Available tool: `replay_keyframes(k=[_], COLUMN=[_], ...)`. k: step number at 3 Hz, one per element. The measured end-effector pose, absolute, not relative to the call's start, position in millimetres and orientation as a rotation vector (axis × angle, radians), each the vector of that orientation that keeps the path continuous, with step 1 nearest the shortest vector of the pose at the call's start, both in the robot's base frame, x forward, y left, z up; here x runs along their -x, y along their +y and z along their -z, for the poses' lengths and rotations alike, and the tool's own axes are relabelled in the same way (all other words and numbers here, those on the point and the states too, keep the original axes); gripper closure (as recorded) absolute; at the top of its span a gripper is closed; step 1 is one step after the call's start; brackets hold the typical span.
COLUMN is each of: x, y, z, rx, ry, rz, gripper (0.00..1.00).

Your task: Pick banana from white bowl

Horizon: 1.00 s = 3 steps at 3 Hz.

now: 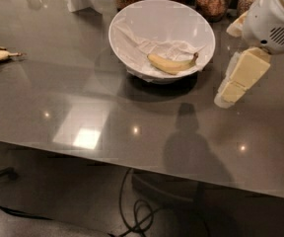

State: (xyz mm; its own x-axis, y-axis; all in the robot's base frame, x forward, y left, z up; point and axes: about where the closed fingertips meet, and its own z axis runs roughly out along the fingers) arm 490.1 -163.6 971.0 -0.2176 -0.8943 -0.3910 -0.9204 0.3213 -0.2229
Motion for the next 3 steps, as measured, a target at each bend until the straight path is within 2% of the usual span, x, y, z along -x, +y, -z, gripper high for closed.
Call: replay_keyframes(k=[2,3], x=[-557,-557], y=[-105,-105], z=[-960,-960], rx=[1.484,1.484], ry=[2.059,2.059], rz=[-0.289,-0.289], gripper=[0.0,0.0])
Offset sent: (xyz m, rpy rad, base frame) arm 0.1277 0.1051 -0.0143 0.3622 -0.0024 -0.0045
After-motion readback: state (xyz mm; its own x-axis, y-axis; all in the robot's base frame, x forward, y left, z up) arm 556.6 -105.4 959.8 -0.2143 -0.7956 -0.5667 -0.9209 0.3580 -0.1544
